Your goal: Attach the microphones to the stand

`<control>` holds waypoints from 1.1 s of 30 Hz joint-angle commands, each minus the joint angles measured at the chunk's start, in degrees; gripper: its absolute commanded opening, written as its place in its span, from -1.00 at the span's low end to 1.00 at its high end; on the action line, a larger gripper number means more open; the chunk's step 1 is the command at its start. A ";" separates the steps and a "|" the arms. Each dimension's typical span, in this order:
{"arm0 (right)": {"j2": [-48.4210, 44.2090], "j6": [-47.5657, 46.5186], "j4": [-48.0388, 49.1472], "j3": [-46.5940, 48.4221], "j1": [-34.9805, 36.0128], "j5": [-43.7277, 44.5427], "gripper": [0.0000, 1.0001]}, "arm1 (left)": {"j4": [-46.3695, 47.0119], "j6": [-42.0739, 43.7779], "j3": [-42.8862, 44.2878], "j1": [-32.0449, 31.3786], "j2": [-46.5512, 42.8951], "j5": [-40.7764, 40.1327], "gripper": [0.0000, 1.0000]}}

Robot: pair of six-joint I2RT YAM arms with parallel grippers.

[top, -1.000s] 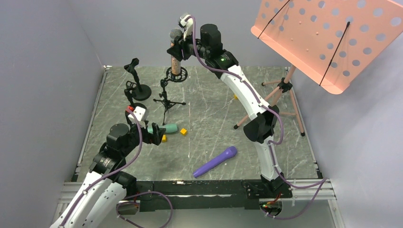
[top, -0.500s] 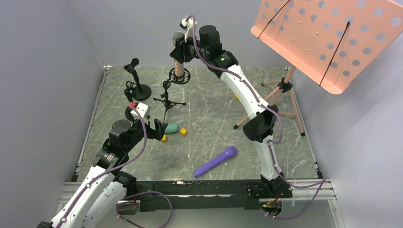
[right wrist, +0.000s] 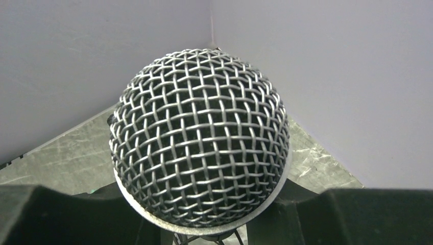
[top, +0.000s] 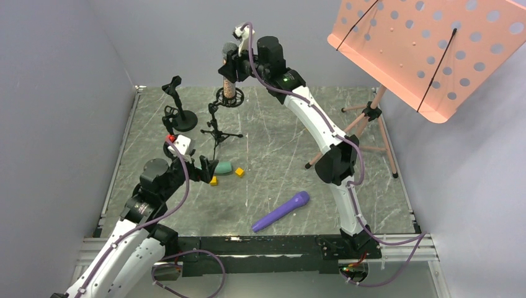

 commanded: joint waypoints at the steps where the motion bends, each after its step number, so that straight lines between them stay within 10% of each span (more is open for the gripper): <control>1: 3.21 2.55 -7.75 -3.29 1.68 -3.26 -1.00 | 2.17 -0.70 -1.10 0.28 -1.56 -1.20 0.93; 33: 2.23 -1.78 -8.35 -11.87 2.80 -5.41 -0.91 | 2.33 -3.02 -3.10 0.29 -3.77 -0.59 0.92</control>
